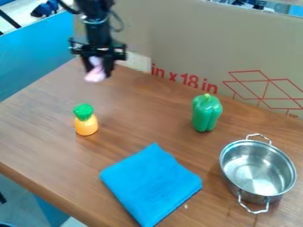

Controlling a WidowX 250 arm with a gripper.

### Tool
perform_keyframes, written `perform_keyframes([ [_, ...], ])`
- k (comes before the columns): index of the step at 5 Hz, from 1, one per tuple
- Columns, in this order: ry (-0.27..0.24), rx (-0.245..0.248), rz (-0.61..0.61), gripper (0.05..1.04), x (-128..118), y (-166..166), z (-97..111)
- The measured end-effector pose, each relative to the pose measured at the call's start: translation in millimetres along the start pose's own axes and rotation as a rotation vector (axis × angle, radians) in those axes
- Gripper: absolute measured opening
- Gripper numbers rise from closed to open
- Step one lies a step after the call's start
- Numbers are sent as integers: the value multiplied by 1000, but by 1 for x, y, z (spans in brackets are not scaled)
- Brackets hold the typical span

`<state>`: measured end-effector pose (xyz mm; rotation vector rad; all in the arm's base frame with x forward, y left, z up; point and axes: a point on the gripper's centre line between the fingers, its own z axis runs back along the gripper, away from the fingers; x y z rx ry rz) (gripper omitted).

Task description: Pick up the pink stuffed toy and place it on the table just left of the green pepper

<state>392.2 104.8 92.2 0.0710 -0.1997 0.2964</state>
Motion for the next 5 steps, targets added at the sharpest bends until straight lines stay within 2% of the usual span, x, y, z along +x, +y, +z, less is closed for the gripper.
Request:
perform_keyframes([
  [1, 4, 24, -151, 486, 7, -46, 0],
  [2, 25, 90, -294, 486, -21, -86, -13],
  [3, 51, 86, -356, 486, -42, -105, -25],
  [5, 89, 95, -327, 486, -61, -97, -31],
])
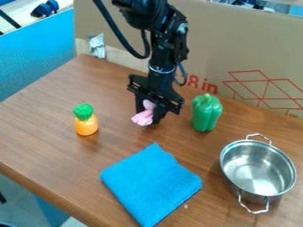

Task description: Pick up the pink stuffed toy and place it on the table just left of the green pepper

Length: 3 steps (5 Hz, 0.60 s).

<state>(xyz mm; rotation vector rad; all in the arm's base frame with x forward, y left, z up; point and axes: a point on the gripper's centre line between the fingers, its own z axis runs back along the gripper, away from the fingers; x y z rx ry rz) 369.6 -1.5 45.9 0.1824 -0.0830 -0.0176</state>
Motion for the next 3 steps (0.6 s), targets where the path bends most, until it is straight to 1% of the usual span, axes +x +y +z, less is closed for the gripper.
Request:
perform_keyframes([
  [1, 17, 20, 51, 486, -5, 10, -6],
  [2, 1, -19, 62, 554, -3, 13, -7],
  [3, 2, -89, 44, 867, -2, 12, -9],
])
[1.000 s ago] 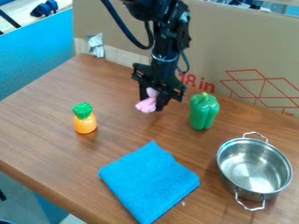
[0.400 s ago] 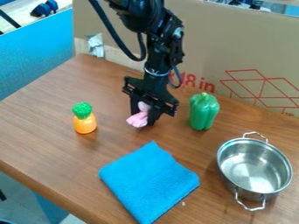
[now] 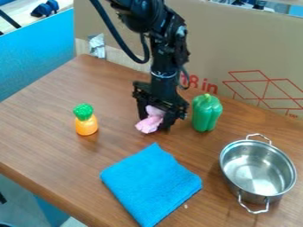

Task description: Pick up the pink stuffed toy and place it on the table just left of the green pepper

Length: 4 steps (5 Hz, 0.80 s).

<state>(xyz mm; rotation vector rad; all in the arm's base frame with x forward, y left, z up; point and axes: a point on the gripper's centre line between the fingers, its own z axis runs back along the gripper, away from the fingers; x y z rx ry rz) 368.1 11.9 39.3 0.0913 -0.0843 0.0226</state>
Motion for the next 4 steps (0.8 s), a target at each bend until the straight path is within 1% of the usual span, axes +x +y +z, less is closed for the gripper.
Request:
perform_keyframes([
  [1, -44, -69, 14, 1013, -1, -4, 9],
  [2, -106, -103, 63, 1009, -7, 7, 31],
  [3, -145, -98, 107, 1006, -18, 21, 49],
  [4, -179, -97, 141, 1004, -35, 39, 72],
])
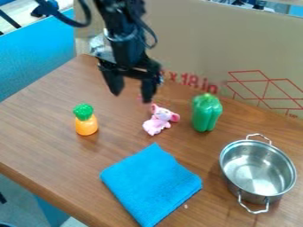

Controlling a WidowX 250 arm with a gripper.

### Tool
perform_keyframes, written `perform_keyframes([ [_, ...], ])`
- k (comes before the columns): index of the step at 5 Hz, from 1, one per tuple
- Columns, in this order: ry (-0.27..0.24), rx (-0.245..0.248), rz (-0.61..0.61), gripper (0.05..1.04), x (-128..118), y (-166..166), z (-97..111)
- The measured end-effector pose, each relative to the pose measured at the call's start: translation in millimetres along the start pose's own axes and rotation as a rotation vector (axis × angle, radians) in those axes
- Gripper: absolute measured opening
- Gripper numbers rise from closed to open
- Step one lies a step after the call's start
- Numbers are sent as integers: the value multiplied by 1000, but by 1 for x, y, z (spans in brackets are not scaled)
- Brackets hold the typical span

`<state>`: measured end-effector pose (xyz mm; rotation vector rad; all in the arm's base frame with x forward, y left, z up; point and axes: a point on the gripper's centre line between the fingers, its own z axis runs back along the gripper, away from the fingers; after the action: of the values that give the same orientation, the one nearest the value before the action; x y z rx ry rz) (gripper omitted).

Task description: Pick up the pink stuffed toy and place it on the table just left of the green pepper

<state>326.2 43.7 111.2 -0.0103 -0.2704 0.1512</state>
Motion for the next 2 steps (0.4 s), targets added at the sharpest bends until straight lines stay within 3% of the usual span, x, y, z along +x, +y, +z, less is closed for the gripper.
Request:
perform_keyframes([
  [1, 11, 3, -25, 1003, -15, 25, 27],
  [2, 8, 7, -18, 1003, -16, 30, 29],
])
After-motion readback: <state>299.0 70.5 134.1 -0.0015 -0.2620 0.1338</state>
